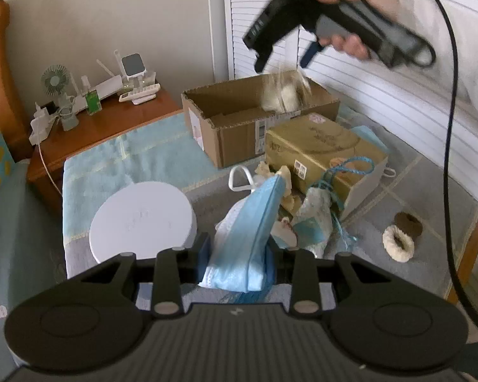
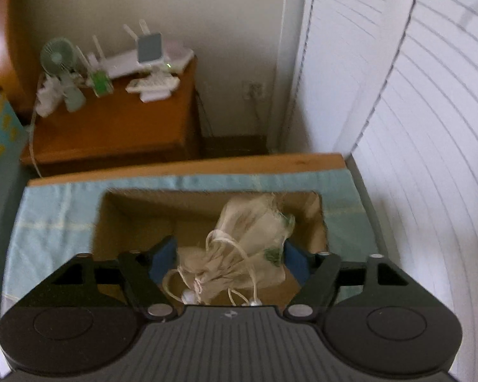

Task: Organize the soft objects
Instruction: 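Carry the pouch into the cardboard box and open the right gripper while the left gripper carries the mask, then lower the blue mask into the cardboard box and open the left gripper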

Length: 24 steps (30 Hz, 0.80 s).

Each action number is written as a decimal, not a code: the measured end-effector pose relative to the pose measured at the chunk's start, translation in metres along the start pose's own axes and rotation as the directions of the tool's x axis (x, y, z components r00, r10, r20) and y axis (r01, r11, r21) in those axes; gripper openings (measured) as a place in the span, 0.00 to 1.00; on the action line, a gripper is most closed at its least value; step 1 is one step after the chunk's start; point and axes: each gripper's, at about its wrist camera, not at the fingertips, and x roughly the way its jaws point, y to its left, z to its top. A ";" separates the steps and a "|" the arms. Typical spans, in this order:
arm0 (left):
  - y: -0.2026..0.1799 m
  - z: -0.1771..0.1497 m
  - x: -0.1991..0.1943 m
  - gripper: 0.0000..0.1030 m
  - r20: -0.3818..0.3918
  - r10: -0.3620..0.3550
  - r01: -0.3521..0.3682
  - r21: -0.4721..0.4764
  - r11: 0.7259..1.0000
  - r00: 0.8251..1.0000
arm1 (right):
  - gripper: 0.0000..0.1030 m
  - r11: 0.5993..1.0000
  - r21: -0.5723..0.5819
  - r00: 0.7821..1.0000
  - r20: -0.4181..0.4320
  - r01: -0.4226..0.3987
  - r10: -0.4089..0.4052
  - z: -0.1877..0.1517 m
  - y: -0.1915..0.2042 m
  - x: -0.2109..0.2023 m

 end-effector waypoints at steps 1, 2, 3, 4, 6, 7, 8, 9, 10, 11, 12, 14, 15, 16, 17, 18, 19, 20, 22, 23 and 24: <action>0.000 0.002 0.000 0.32 0.003 0.000 0.000 0.002 1.000 1.000 | 0.83 1.000 -0.004 1.000 0.001 0.010 -0.010 -0.004 -0.003 0.002; -0.001 0.004 0.000 0.32 0.005 0.000 0.000 0.005 1.000 1.000 | 0.85 1.000 -0.007 1.000 0.002 0.012 -0.012 -0.007 -0.006 0.001; -0.001 0.007 0.001 0.32 0.006 0.001 -0.001 0.007 1.000 1.000 | 0.85 1.000 -0.010 1.000 0.004 0.008 -0.008 -0.010 -0.008 0.001; -0.001 0.009 0.001 0.32 0.006 0.000 -0.001 0.008 1.000 1.000 | 0.85 1.000 -0.012 1.000 0.005 0.007 -0.007 -0.014 -0.011 -0.001; -0.002 0.016 0.003 0.32 0.004 0.001 -0.001 0.010 1.000 1.000 | 0.90 1.000 -0.024 1.000 0.015 -0.001 0.001 -0.022 -0.014 -0.006; -0.003 0.018 0.004 0.32 0.002 0.001 -0.001 0.013 1.000 1.000 | 0.91 1.000 -0.028 1.000 0.027 -0.005 0.005 -0.027 -0.015 -0.010; -0.004 0.022 0.005 0.32 0.002 0.002 -0.002 0.018 1.000 1.000 | 0.95 1.000 -0.028 0.999 0.047 -0.009 0.010 -0.032 -0.019 -0.014; -0.005 0.026 0.006 0.32 0.002 0.005 -0.005 0.024 1.000 1.000 | 0.97 0.999 -0.033 0.998 0.063 -0.018 0.020 -0.039 -0.022 -0.019; -0.005 0.031 0.007 0.32 0.003 0.006 -0.006 0.031 1.000 1.000 | 0.97 0.999 -0.041 0.996 0.077 -0.030 0.033 -0.046 -0.025 -0.025; -0.006 0.035 0.008 0.32 0.005 0.005 -0.005 0.033 0.999 1.000 | 0.98 0.998 -0.041 0.995 0.091 -0.038 0.041 -0.053 -0.028 -0.029; -0.006 0.041 0.009 0.32 0.006 0.003 -0.003 0.033 0.999 1.000 | 0.99 0.998 -0.039 0.993 0.107 -0.050 0.054 -0.061 -0.032 -0.034; -0.007 0.054 0.013 0.32 0.006 -0.001 0.001 0.037 0.999 1.000 | 1.00 0.996 -0.029 0.987 0.133 -0.087 0.090 -0.080 -0.041 -0.044; -0.007 0.061 0.015 0.32 0.010 -0.001 0.001 0.041 0.999 1.000 | 1.00 0.994 -0.024 0.983 0.147 -0.104 0.106 -0.087 -0.045 -0.048; -0.007 0.068 0.018 0.32 0.011 -0.003 0.002 0.046 0.999 1.000 | 1.00 0.993 -0.021 0.980 0.156 -0.120 0.121 -0.095 -0.048 -0.051; -0.007 0.076 0.022 0.32 0.013 -0.003 0.002 0.048 0.999 1.000 | 1.00 0.991 -0.015 0.978 0.160 -0.136 0.137 -0.105 -0.051 -0.054; -0.007 0.084 0.027 0.32 0.015 0.000 -0.001 0.047 0.999 1.000 | 1.00 0.989 -0.011 0.974 0.170 -0.149 0.149 -0.112 -0.053 -0.057; -0.006 0.091 0.031 0.32 0.016 -0.001 0.000 0.049 0.999 1.000 | 1.00 0.987 -0.008 0.971 0.179 -0.158 0.157 -0.120 -0.055 -0.060; -0.006 0.100 0.036 0.32 0.018 0.000 -0.001 0.049 0.999 1.000 | 1.00 0.987 -0.008 0.970 0.182 -0.161 0.160 -0.127 -0.056 -0.062; -0.007 0.117 0.048 0.32 0.022 0.008 -0.009 0.050 0.999 1.000 | 1.00 0.988 -0.010 0.967 0.202 -0.157 0.155 -0.138 -0.058 -0.068; -0.007 0.125 0.053 0.32 0.021 0.008 -0.009 0.053 0.999 1.000 | 1.00 0.988 -0.015 0.966 0.209 -0.155 0.155 -0.142 -0.058 -0.070; -0.007 0.132 0.059 0.32 0.023 0.011 -0.013 0.053 0.999 1.000 | 1.00 0.988 -0.020 0.966 0.207 -0.153 0.154 -0.146 -0.059 -0.071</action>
